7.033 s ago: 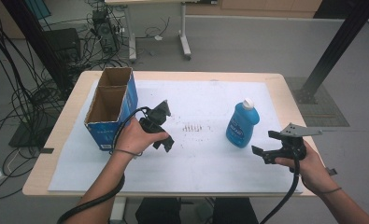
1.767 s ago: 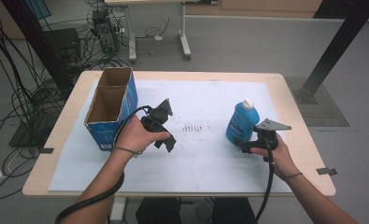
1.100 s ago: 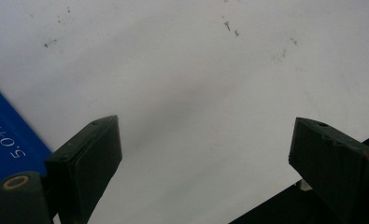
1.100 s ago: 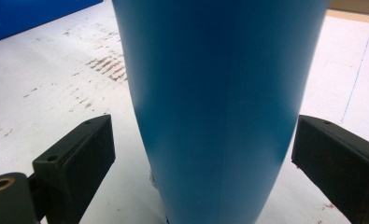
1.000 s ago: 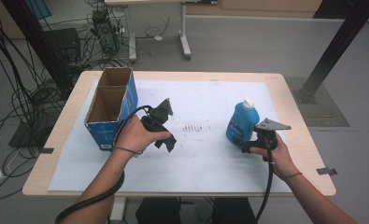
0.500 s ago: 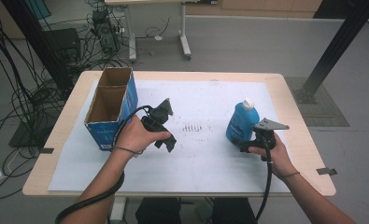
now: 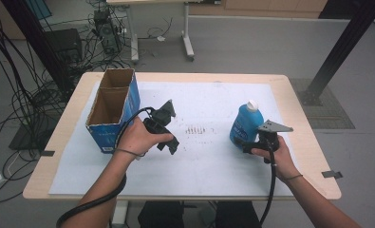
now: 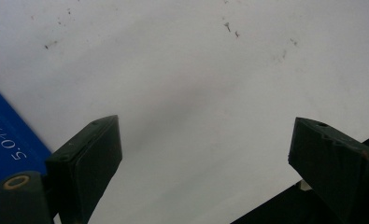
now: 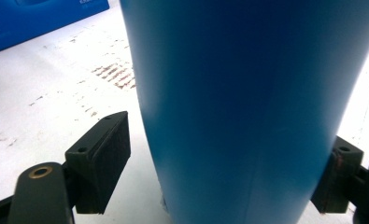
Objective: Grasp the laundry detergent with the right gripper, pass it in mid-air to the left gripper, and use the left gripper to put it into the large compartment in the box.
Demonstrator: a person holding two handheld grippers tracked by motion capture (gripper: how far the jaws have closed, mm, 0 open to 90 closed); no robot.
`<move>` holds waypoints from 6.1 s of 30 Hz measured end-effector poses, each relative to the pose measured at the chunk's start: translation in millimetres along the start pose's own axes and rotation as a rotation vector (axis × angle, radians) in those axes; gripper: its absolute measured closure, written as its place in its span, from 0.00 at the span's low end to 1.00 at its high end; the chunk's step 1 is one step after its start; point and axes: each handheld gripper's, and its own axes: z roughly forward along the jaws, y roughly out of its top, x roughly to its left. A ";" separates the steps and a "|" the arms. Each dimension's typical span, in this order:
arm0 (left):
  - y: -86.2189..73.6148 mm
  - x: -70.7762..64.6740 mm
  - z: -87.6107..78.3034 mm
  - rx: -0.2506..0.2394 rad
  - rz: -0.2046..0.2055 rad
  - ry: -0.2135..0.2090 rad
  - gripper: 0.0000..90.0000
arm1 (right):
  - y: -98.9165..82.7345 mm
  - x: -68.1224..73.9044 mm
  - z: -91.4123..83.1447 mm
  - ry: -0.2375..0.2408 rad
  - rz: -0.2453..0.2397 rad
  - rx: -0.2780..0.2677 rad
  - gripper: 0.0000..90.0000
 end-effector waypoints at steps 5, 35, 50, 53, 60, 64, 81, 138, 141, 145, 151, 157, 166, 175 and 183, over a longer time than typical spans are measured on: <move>-0.3 0.3 0.7 0.005 0.004 -0.002 0.11 | -0.3 -0.8 0.4 -0.002 0.005 -0.008 0.30; 2.0 -0.7 2.0 0.001 0.000 -0.003 0.11 | -1.0 -3.3 2.3 -0.026 -0.009 -0.043 0.44; 1.0 -0.5 2.9 0.003 -0.002 -0.003 0.11 | -0.6 -3.0 2.1 -0.028 -0.023 -0.040 0.44; 0.7 -0.6 2.6 0.002 -0.004 -0.003 0.11 | -0.5 -2.9 2.1 -0.028 -0.024 -0.039 0.44; 2.2 -0.8 1.7 0.000 -0.003 -0.002 0.11 | -0.4 -3.1 2.1 -0.027 -0.031 -0.040 0.44; 2.7 -0.8 2.0 0.000 0.000 -0.003 0.11 | -0.5 -2.9 2.1 -0.028 -0.033 -0.041 0.45; 2.5 -1.4 -1.7 -0.006 -0.001 0.004 0.11 | -1.4 -3.0 2.2 -0.028 -0.037 -0.049 0.45; 15.0 -4.5 -18.4 -0.019 0.038 0.006 0.11 | -0.8 -1.5 2.6 -0.035 -0.041 -0.053 0.46; 16.0 -5.7 -23.4 -0.025 0.052 0.008 0.11 | 0.8 -1.6 2.8 -0.028 -0.052 -0.051 0.46; 16.4 -6.4 -30.6 -0.035 0.070 0.001 0.12 | 9.1 -1.8 0.8 0.001 -0.057 -0.059 0.46; 15.8 -7.0 -42.9 -0.037 0.097 0.001 0.12 | 26.0 -0.6 -6.9 0.043 -0.075 -0.051 0.46; 14.9 -8.4 -57.7 -0.046 0.139 -0.012 0.12 | 42.5 -1.3 -17.3 0.090 -0.088 -0.048 0.46; 14.0 -15.2 -86.6 -0.063 0.189 0.009 0.12 | 67.0 3.3 -31.6 0.172 -0.121 -0.045 0.46; 9.0 -28.5 -117.1 -0.066 0.288 0.008 0.12 | 86.1 13.0 -40.7 0.280 -0.144 -0.039 0.46; 7.5 -41.6 -134.8 -0.050 0.392 -0.025 0.11 | 91.4 26.4 -41.9 0.380 -0.162 -0.029 0.46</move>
